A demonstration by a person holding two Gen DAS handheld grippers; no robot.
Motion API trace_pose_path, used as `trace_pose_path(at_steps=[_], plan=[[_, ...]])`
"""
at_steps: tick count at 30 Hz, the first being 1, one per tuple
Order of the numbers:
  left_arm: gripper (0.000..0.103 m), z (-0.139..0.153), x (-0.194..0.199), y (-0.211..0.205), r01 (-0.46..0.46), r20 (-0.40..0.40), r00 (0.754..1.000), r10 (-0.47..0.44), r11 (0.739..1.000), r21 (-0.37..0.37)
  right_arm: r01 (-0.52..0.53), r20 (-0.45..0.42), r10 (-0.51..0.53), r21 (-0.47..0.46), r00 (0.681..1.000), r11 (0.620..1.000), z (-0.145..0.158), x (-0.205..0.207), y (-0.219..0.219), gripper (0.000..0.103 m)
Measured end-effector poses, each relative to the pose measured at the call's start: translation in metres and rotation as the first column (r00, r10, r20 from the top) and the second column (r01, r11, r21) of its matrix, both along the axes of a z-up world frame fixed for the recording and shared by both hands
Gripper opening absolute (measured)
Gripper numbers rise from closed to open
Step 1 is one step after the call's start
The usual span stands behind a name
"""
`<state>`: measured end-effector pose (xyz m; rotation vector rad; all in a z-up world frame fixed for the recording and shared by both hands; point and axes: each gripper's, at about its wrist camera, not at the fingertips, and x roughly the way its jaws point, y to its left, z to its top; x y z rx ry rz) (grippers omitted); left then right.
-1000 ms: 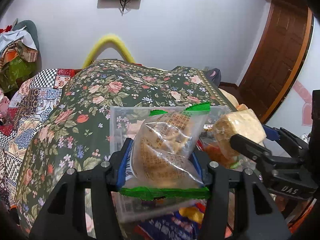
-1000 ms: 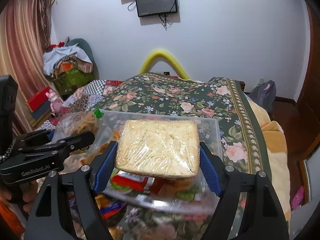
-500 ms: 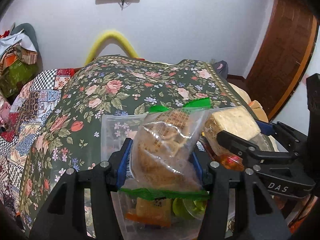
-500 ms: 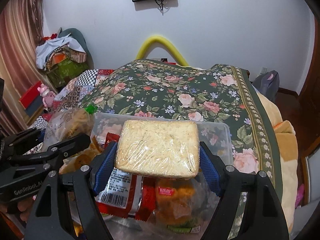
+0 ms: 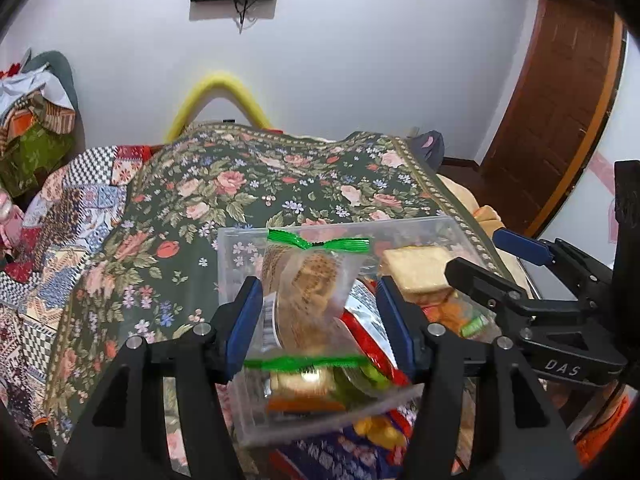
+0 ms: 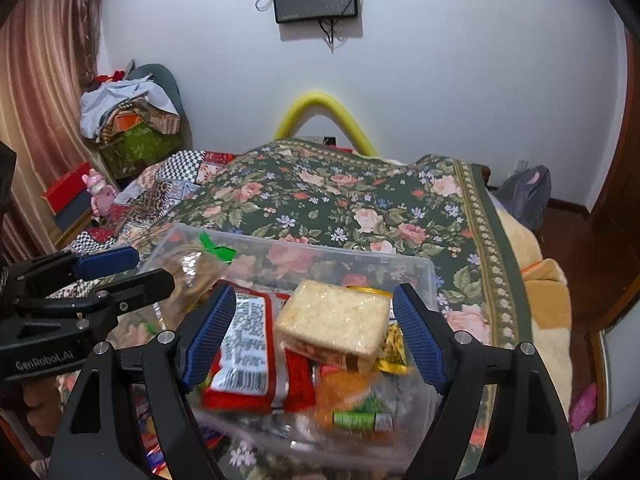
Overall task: Organize snacks
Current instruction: 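Carry the zip bag and bread slab over the clear box and release both, then grasp the blue chip bag with the left tool while the right grasps the cracker roll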
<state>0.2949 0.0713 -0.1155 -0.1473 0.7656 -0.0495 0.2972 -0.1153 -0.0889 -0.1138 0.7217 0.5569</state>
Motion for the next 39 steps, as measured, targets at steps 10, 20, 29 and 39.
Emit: trace_pose_path(at_steps=[10, 20, 29, 39], plan=[[0.066, 0.003, -0.053, -0.011, 0.036, -0.006, 0.999, -0.036, 0.999, 0.006, -0.002, 0.027, 0.001, 0.018, 1.000, 1.000, 0.009, -0.043, -0.024, 0.081], [0.069, -0.036, -0.094, -0.031, 0.087, -0.088, 0.992, -0.086, 0.996, 0.012, 0.003, -0.046, -0.003, -0.019, 0.999, 1.000, -0.026, -0.079, -0.047, 0.081], [0.080, -0.067, -0.101, -0.043, 0.050, -0.099, 0.994, -0.045, 0.998, 0.042, -0.013, -0.177, 0.006, -0.037, 0.984, 0.999, -0.069, -0.095, -0.061, 0.081], [0.083, -0.083, -0.081, -0.041, 0.007, -0.107, 0.994, 0.003, 0.995, 0.095, -0.038, -0.265, 0.034, -0.007, 0.964, 0.999, -0.095, -0.101, -0.057, 0.061]])
